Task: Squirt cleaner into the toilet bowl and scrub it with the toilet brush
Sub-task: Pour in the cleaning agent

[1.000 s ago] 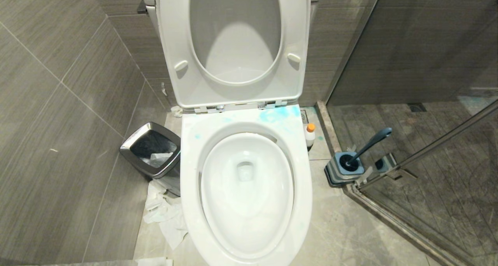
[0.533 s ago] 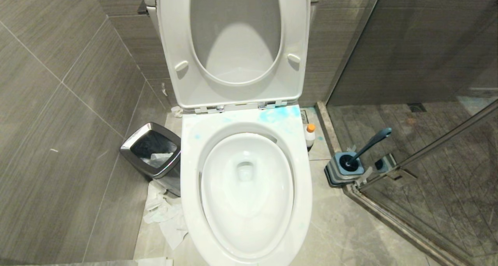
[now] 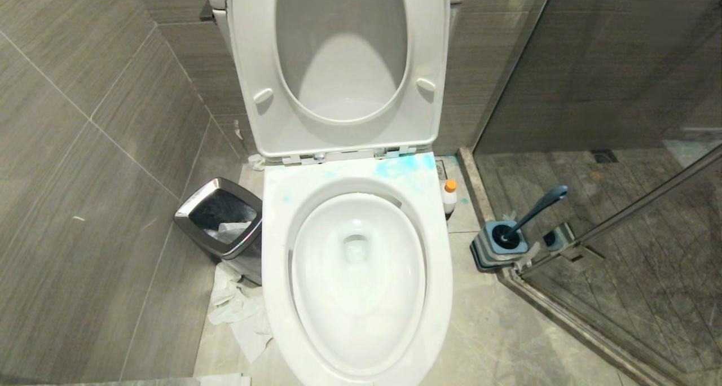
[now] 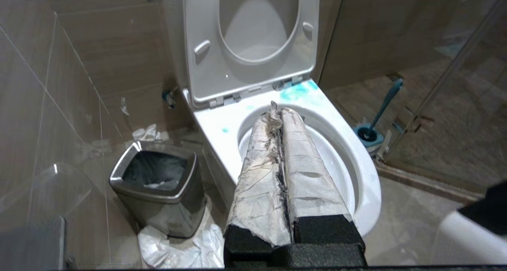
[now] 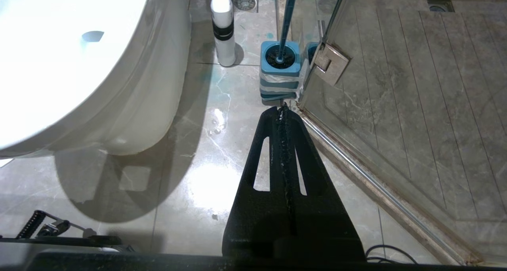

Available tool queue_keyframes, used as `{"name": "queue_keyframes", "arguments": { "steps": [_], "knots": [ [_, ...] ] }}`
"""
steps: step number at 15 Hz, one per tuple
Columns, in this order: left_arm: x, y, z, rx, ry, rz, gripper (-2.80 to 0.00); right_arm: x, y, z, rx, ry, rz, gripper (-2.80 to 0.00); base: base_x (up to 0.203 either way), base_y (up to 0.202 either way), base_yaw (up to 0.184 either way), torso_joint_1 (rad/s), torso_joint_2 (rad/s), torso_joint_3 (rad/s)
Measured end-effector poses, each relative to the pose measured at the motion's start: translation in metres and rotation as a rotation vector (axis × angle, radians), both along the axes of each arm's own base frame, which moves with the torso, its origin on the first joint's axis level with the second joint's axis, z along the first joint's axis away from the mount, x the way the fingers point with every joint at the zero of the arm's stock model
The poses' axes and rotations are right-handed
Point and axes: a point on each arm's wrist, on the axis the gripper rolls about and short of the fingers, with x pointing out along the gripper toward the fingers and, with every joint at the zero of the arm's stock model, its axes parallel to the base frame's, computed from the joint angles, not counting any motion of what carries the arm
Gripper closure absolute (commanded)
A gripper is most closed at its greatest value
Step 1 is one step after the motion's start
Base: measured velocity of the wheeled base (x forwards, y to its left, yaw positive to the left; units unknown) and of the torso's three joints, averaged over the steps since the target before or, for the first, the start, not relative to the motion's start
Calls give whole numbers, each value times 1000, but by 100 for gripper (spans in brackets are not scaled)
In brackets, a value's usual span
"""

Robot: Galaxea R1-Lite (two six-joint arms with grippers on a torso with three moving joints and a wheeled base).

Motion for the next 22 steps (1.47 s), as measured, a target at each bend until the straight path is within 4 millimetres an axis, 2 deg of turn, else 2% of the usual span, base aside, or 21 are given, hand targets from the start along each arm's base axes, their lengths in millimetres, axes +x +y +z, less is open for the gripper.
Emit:
{"name": "queue_keyframes", "arguments": {
  "steps": [2, 4, 9, 15, 20, 22],
  "knots": [
    [0, 0, -21, 3, 4, 3, 0, 0, 0, 0, 0, 0, 0, 0, 0, 0, 0, 0, 0, 0],
    [4, 1, -34, 9, -3, 8, 0, 0, 0, 0, 0, 0, 0, 0, 0, 0, 0, 0, 0, 0],
    [38, 2, -69, 7, 11, 91, 0, 0, 0, 0, 0, 0, 0, 0, 0, 0, 0, 0, 0, 0],
    [76, 4, -126, 24, 98, 184, 0, 0, 0, 0, 0, 0, 0, 0, 0, 0, 0, 0, 0, 0],
    [84, 8, -156, 10, 285, 353, 0, 0, 0, 0, 0, 0, 0, 0, 0, 0, 0, 0, 0, 0],
    [84, 9, -161, 18, 327, 377, 0, 0, 0, 0, 0, 0, 0, 0, 0, 0, 0, 0, 0, 0]
  ]
}}
